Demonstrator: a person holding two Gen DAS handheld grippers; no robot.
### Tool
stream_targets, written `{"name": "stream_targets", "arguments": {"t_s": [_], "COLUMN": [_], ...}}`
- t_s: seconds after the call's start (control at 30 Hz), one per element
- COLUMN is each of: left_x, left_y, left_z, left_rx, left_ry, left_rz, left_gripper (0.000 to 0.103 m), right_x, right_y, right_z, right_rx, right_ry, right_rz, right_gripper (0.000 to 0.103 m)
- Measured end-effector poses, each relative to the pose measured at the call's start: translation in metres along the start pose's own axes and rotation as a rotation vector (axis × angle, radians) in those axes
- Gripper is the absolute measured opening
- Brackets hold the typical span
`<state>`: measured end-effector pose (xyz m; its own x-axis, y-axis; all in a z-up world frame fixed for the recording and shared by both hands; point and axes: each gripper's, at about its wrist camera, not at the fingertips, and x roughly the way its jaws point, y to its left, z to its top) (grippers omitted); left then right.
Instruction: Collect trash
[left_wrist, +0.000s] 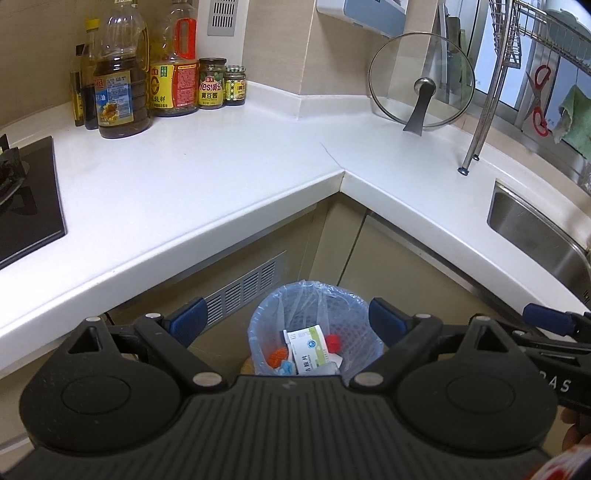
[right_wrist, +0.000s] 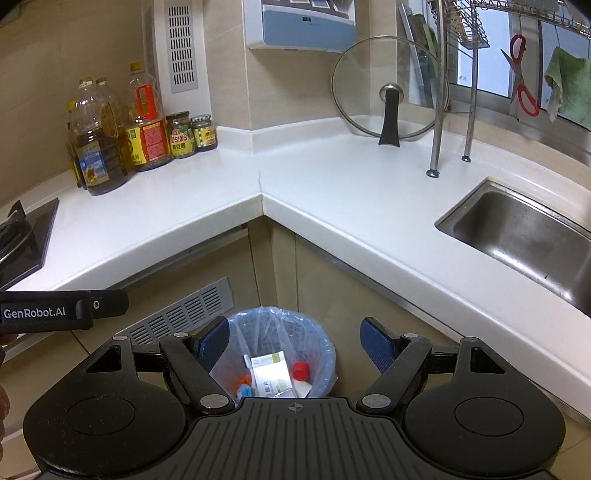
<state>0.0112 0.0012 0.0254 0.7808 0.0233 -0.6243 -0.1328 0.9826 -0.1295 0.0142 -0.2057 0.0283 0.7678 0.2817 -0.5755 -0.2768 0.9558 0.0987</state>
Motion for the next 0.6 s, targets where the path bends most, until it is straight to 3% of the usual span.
{"name": "stream_targets", "arguments": {"t_s": [0.6], "left_x": [-0.0002], "left_y": [-0.0015], "left_z": [-0.0002], "left_rx": [0.009], "left_ry": [0.005], "left_rz": [0.011], "left_gripper": [0.093], "right_x": [0.0014], "right_y": [-0.0012], "right_z": [0.0024], "right_rx": [-0.008], "right_ry": [0.001], "right_rz": [0.011], "right_gripper": [0.078]}}
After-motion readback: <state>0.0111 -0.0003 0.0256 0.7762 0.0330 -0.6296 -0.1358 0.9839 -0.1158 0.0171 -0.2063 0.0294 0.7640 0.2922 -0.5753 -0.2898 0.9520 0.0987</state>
